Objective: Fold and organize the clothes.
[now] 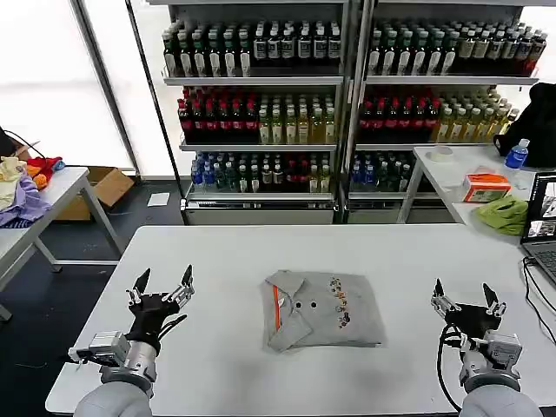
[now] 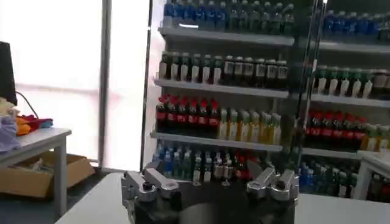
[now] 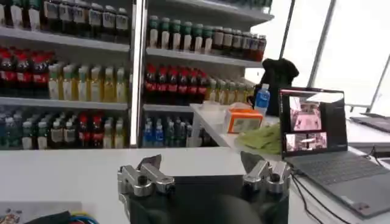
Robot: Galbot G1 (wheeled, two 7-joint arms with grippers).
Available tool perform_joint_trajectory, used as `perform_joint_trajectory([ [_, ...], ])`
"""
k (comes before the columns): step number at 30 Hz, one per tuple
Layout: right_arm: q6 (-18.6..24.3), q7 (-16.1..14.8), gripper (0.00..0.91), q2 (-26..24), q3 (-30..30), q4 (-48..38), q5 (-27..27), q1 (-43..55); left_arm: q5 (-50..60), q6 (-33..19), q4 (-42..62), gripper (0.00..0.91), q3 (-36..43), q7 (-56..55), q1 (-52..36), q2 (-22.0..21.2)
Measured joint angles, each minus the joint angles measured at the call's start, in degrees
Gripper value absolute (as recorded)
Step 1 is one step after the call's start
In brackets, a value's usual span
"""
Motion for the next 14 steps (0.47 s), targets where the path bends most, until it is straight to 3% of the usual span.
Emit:
perform_joint_trajectory([
  [14,0.72,-0.33,0.907,0.01,-0.25,-0.02,-1.07,0.51,-0.6,-0.31,0.32,0.907,0.11,0.73,-0.13,-0.61],
])
